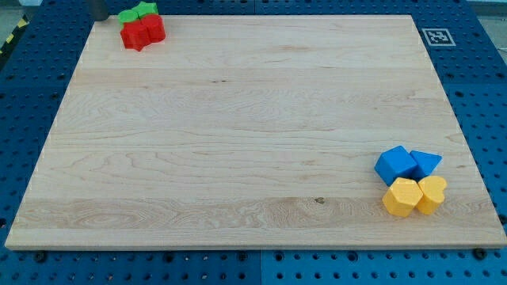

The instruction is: Separate the green blocks

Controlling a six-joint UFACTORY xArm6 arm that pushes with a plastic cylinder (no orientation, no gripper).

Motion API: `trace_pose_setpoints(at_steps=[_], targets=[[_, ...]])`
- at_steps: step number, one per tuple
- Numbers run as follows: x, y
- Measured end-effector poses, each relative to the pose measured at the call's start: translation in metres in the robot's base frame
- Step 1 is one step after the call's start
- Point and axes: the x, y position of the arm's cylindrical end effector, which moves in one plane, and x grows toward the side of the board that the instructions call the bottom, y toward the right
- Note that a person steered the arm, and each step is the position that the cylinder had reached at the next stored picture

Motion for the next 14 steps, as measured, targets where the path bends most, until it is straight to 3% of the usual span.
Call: trace_pose_setpoints(at_steps=[4, 14], targets=[[-0.001, 0.007], [0.001, 0.106]])
